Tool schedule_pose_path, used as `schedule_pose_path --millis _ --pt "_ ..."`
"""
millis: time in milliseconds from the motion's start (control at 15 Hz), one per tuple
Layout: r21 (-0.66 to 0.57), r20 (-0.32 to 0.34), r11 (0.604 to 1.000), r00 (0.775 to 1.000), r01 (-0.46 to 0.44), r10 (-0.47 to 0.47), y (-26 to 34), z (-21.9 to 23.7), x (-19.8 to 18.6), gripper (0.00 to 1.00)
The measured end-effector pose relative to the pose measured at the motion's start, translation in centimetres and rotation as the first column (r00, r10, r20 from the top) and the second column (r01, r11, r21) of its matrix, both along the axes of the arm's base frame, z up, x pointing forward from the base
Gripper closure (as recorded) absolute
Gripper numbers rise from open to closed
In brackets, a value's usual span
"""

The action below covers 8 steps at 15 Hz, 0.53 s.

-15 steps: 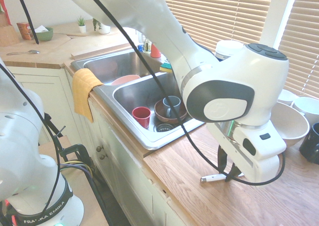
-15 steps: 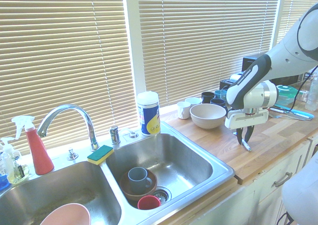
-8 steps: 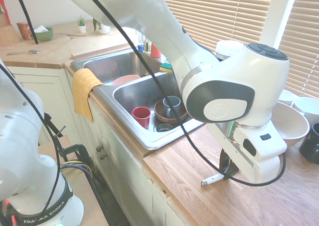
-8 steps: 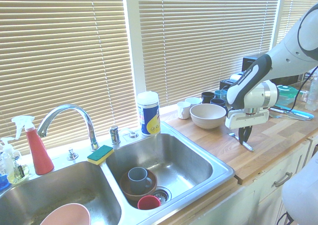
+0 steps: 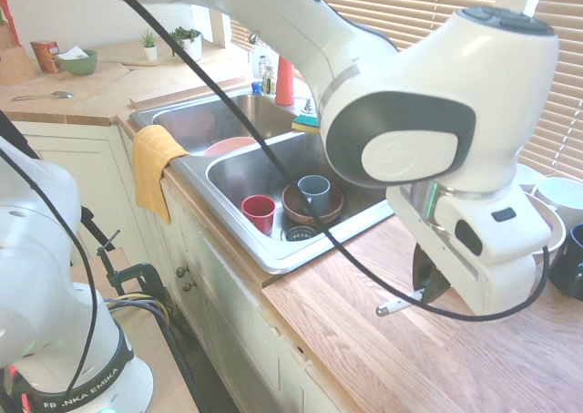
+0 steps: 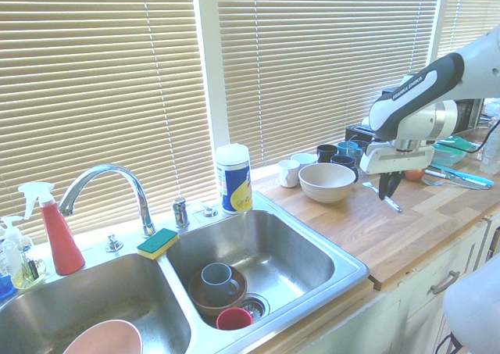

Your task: Put the fork into the sink

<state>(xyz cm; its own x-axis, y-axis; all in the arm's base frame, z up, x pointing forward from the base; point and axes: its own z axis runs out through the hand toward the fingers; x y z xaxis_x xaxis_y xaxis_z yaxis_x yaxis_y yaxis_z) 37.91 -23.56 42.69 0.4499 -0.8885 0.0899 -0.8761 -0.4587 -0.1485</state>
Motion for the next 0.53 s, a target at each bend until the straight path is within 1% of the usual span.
schedule_pose_path --millis 133,267,400,533 --pt "-0.024 0.039 0.996 0.995 -0.087 0.088 5.2 4.4 0.6 1.00" --pt "-0.055 0.047 0.982 0.982 -0.178 0.181 12.5 6.3 2.2 1.00" --pt "-0.070 0.027 0.962 0.964 -0.264 0.266 19.4 4.7 4.5 1.00" --pt "-0.070 0.003 0.942 0.944 -0.328 0.329 24.8 1.0 6.8 1.00"
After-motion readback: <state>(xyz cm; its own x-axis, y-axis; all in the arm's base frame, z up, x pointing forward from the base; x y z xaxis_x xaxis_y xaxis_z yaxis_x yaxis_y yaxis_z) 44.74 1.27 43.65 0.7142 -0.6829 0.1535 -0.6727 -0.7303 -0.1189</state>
